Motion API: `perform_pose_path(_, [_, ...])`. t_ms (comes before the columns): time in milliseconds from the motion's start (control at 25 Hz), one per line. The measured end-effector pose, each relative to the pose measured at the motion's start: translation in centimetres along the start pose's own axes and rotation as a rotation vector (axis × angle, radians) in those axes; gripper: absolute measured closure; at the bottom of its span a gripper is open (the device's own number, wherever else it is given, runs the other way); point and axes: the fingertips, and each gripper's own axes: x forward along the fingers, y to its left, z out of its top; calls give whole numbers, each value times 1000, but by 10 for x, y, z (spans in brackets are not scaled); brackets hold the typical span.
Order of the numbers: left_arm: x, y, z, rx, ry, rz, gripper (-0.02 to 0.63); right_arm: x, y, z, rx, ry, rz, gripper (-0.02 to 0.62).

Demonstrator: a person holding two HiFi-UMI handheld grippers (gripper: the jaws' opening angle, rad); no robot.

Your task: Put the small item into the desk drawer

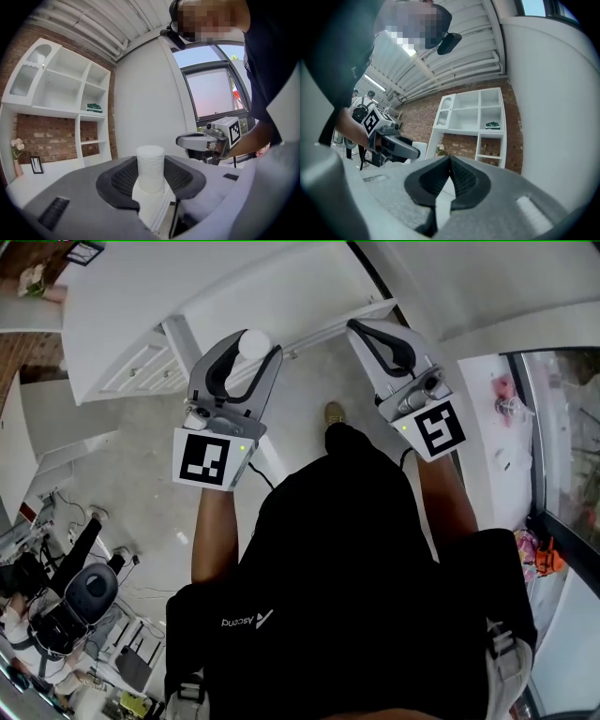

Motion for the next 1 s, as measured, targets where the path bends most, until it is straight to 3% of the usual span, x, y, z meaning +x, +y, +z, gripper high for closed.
perform_pose_path(520, [101, 38, -32, -48, 150, -2, 439, 45, -82, -51, 29, 41, 82, 595])
perform_pose_path(1000, [149, 48, -98, -126, 411, -126, 439, 66, -102, -87, 31, 108, 66, 595])
